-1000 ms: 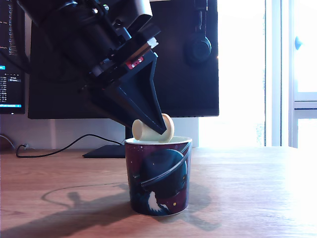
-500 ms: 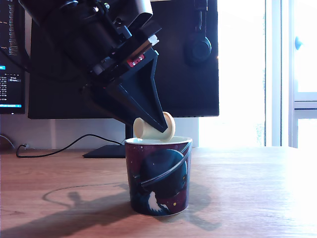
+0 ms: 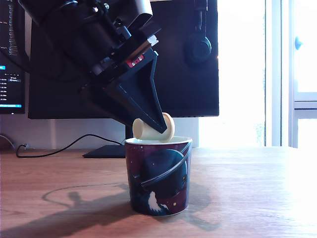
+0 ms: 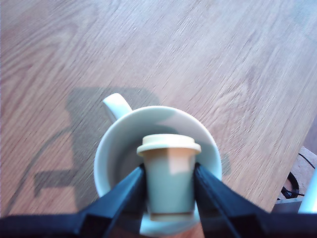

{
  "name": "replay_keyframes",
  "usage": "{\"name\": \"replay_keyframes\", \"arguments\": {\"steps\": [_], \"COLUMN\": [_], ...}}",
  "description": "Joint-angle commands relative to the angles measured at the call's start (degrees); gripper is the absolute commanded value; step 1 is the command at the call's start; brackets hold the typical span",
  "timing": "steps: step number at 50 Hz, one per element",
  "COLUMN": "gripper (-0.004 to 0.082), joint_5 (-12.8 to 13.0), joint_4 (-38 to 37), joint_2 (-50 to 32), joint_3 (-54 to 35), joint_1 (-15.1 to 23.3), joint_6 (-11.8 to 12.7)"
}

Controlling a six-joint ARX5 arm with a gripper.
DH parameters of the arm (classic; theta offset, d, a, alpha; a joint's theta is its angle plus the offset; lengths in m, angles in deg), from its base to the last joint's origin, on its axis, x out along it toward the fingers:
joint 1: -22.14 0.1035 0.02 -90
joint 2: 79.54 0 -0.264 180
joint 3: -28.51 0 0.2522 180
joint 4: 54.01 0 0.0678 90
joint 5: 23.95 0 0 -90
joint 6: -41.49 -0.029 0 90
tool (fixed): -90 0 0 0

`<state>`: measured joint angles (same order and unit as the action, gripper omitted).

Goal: Pick up the coffee capsules from the table one by one and drop them inside the nearest coffee cup

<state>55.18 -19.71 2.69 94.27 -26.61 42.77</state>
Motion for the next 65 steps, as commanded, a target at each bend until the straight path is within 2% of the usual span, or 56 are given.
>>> {"name": "replay_keyframes", "arguments": {"steps": [1,5,7,8,23,27,30,33,38,40,54,65], "gripper": [0.0213,0.059,0.0745,0.0791,0.0777,0.0723,0.0614,0.0456,0.0103,-0.0021,-0.0014,-0.0014], "joint_5": [-0.26,-0.04,-0.09,-0.09,-0.07,-0.07,-0.09,-0.11,-0.13,-0.22,-0.74,-1.73], "joint_4": [-0.48,-0.37,-0.31,-0.22,-0.46,-0.46,-0.42,-0.44,-1.07,-1.03,-4.15,-9.11], "joint_2": [0.31,0.31,0.31,0.31,0.2,0.02,-0.28,-0.61,-0.63,-0.63,-2.27,-7.52], "joint_3": [0.57,0.57,0.57,0.57,0.59,0.59,0.59,0.59,0.59,0.59,0.44,-3.48], "joint_1": [0.0,0.02,0.02,0.02,0.02,0.02,0.02,0.04,0.07,0.07,2.08,7.82], "joint_6": [-0.26,0.13,0.28,0.17,-0.28,-0.35,-0.92,-1.79,-2.03,-3.1,-4.81,-4.85]}}
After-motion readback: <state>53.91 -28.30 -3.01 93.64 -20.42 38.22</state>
